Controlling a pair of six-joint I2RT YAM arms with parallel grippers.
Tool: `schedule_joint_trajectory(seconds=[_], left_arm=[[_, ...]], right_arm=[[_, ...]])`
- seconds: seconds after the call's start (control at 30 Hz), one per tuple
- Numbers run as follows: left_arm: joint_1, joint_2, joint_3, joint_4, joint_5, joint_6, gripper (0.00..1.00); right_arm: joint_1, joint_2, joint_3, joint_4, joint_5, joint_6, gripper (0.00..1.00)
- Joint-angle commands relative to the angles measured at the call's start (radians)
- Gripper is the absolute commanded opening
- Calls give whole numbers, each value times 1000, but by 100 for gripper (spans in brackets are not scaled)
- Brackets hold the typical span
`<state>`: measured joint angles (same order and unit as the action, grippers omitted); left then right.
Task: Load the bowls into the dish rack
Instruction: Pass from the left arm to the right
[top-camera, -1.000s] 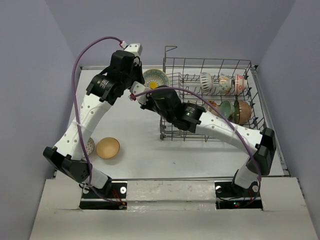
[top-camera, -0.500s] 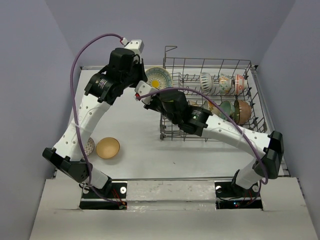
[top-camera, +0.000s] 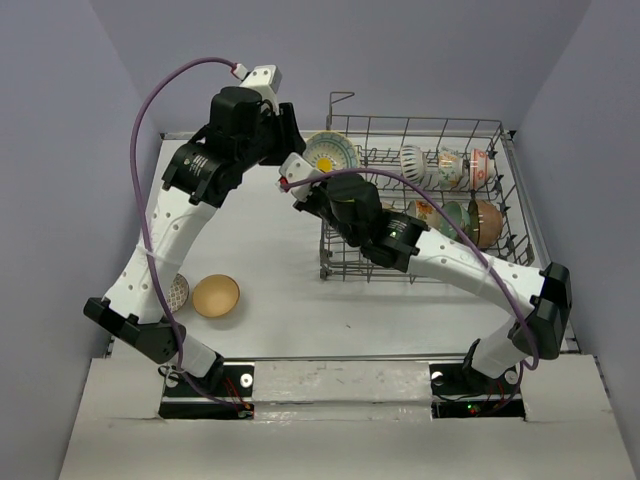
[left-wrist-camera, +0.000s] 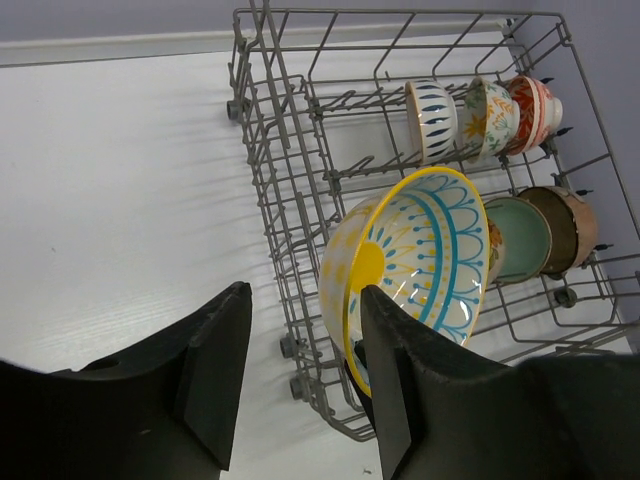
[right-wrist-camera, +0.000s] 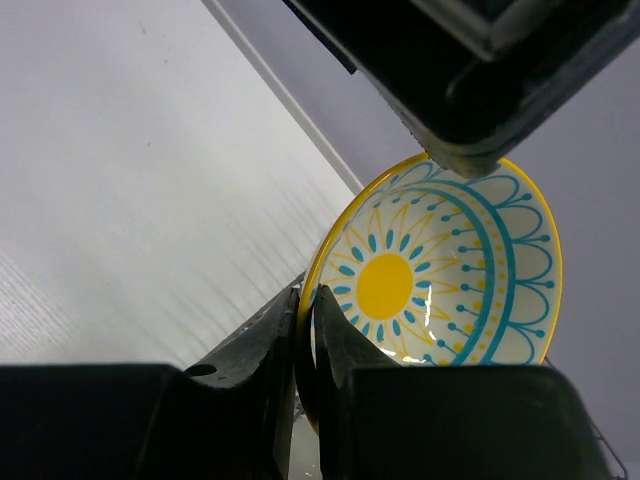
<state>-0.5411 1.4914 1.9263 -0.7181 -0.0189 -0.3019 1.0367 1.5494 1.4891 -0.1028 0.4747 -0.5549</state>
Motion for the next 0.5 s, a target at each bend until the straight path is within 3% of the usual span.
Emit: schedule_joint_trajectory(seconds=[0.0, 0.13, 0.3, 0.47], left_arm=[[3, -8, 46, 54, 14, -6, 56], [3, -8, 39, 62, -41, -19, 57], [4, -37, 34, 111, -193, -55, 68], [13, -42, 40, 151, -191, -65, 69]], right_arm=[[-3, -55, 10, 130, 41, -13, 1], [-3, -54, 13, 137, 62, -19, 1], [-41, 1, 39, 190, 203, -43, 1], [-230, 75, 120, 201, 280, 30, 1]])
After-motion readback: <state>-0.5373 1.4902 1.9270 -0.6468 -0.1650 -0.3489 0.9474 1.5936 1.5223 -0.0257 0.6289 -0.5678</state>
